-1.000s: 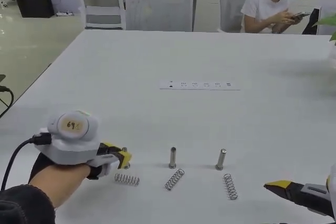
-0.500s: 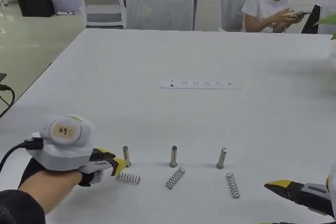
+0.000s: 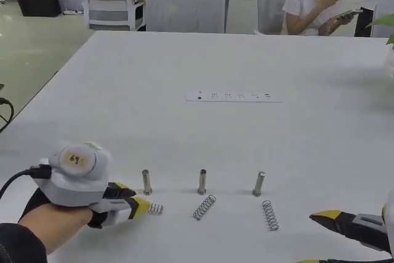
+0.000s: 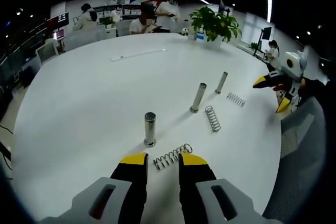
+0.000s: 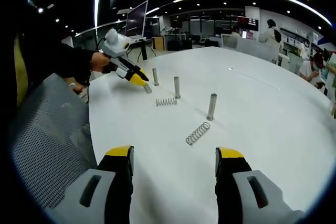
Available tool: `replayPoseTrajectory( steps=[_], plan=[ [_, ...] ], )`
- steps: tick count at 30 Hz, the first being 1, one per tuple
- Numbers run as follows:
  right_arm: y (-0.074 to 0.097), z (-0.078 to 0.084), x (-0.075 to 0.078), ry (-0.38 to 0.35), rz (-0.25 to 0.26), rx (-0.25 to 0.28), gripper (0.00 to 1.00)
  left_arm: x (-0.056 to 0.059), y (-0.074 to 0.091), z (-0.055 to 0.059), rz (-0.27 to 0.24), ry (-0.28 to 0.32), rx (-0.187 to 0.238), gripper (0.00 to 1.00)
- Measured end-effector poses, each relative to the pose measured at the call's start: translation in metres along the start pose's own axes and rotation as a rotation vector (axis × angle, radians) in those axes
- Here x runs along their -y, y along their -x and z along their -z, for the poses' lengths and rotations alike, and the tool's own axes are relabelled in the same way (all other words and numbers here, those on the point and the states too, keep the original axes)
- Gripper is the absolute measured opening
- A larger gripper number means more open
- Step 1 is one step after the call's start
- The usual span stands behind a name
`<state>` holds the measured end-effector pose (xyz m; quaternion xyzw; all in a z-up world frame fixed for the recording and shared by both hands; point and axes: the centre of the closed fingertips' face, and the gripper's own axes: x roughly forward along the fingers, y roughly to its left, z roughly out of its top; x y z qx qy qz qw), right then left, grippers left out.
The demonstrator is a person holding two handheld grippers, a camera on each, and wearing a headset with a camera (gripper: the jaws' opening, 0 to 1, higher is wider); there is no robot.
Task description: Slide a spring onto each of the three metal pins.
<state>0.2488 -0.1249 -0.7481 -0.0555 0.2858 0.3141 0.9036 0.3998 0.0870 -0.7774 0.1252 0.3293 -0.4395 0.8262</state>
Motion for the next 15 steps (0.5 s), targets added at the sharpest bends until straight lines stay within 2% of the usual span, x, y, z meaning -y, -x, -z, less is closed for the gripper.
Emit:
replayPoseTrajectory(
  steps=[15],
  plan=[
    [0.0001,0.0035,0.0013,-0.011,0.004,-0.005,0.62,0.0052,-0.0063,0.0074,0.030,-0.023,-0.038,0.15]
  ],
)
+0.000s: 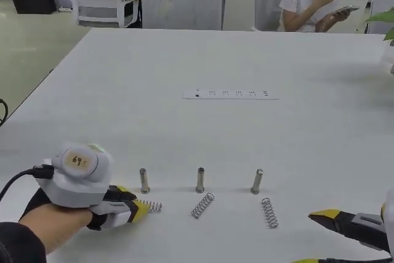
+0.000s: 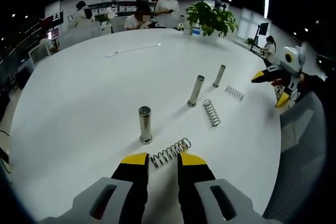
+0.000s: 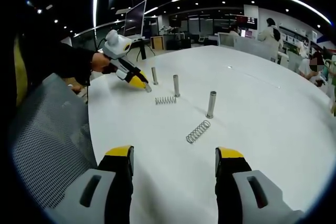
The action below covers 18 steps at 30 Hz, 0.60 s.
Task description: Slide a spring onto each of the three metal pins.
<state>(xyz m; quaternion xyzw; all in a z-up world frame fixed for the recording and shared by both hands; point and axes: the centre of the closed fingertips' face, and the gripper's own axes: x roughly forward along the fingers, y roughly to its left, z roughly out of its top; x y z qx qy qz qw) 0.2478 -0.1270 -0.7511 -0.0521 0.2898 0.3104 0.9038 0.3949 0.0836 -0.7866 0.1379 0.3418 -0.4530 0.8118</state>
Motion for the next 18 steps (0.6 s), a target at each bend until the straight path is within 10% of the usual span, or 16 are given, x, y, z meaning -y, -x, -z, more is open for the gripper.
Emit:
replayPoseTrajectory(
  steps=[18],
  plan=[
    [0.000,-0.004,-0.002,0.009,-0.008,0.005,0.61,0.014,0.013,0.014,-0.003,-0.096,-0.037,0.10]
  ],
)
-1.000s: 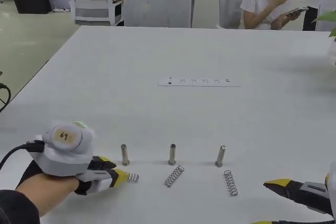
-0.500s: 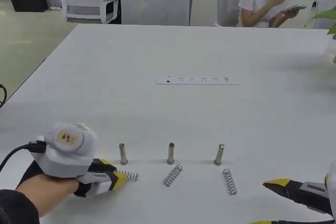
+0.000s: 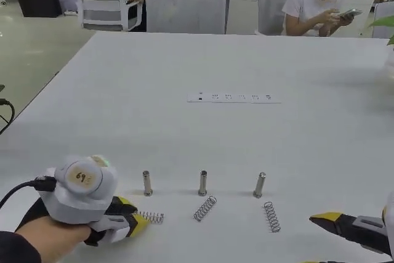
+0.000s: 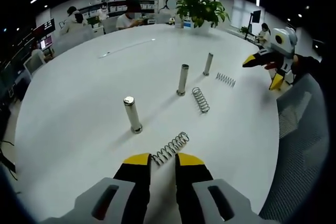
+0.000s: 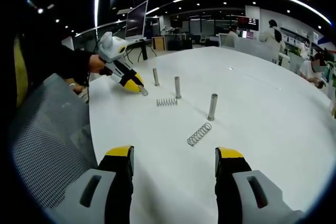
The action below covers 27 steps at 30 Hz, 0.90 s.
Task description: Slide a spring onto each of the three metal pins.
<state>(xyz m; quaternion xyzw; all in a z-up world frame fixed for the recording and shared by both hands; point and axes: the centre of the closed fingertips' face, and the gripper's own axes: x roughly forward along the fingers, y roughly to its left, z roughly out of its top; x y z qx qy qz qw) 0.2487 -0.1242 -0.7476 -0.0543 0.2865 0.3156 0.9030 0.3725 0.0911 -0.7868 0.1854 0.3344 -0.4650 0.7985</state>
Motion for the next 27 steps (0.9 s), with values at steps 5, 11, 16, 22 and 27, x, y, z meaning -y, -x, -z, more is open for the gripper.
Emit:
replayPoseTrajectory(
  steps=[5,11,16,22,27],
  plan=[
    [0.000,-0.001,-0.002,0.002,-0.005,0.005,0.61,0.001,0.003,0.002,-0.007,-0.014,-0.006,0.08],
    [0.000,-0.001,-0.002,0.001,-0.006,0.008,0.61,0.005,0.008,0.002,-0.015,-0.032,-0.001,0.06],
    [0.000,-0.001,-0.002,-0.001,-0.008,0.008,0.61,0.006,0.009,0.000,-0.013,-0.042,0.004,0.05],
    [-0.001,-0.002,-0.001,0.000,-0.007,0.009,0.61,0.013,0.007,0.001,0.026,-0.080,-0.004,0.09],
    [-0.001,-0.001,-0.001,-0.002,-0.006,0.007,0.61,0.019,0.002,0.005,0.041,-0.130,-0.034,0.09]
  ],
)
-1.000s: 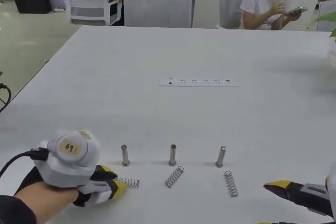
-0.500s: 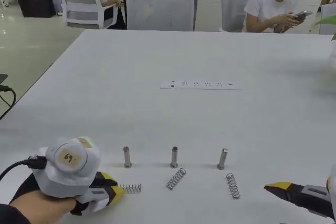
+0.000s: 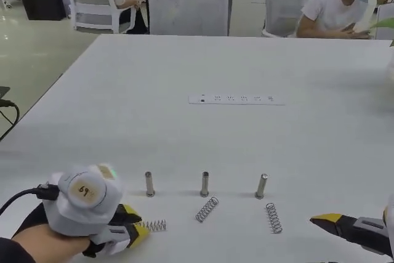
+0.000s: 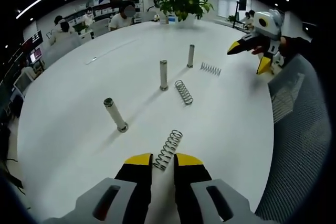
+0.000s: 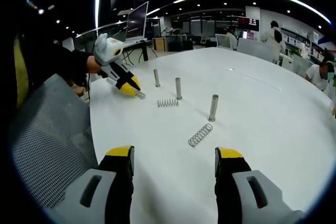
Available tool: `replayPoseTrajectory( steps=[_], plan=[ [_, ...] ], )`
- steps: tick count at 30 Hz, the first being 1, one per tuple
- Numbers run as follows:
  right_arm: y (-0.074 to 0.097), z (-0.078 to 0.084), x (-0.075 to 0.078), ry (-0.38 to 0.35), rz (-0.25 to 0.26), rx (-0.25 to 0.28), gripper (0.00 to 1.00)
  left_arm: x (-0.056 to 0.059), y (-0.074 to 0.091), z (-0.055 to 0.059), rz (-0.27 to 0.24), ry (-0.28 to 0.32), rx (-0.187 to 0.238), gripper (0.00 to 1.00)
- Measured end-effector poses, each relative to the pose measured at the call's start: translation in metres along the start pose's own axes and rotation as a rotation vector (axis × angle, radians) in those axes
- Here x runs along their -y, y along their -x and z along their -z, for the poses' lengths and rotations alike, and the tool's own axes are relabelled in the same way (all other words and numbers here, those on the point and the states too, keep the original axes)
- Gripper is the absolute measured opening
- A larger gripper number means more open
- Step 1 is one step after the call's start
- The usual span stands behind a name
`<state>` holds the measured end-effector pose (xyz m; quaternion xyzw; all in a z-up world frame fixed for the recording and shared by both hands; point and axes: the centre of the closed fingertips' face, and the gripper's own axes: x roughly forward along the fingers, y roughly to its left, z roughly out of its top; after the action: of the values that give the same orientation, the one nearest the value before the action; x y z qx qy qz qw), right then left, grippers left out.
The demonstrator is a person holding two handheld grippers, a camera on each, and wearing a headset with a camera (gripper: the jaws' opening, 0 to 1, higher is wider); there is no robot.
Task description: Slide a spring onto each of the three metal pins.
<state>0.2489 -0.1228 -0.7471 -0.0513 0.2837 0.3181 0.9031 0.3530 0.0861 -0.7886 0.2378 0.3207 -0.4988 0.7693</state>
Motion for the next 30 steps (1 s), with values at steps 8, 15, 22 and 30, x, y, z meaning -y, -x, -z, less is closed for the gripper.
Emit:
replayPoseTrajectory(
  steps=[8,15,22,30],
  plan=[
    [0.0010,0.0006,0.0012,-0.004,0.005,0.001,0.61,0.0036,-0.0022,0.0026,0.006,-0.030,-0.018,0.07],
    [0.0015,-0.0007,0.0009,-0.002,0.007,0.003,0.61,0.0055,-0.0003,0.0042,0.009,-0.035,-0.014,0.07],
    [0.0009,-0.0014,-0.0008,0.001,0.005,0.001,0.61,0.0075,0.0004,0.0047,0.017,-0.031,-0.007,0.05],
    [0.0020,-0.0042,-0.0011,0.007,0.008,0.005,0.61,0.0099,0.0009,0.0055,0.017,-0.021,0.014,0.03]
  ],
)
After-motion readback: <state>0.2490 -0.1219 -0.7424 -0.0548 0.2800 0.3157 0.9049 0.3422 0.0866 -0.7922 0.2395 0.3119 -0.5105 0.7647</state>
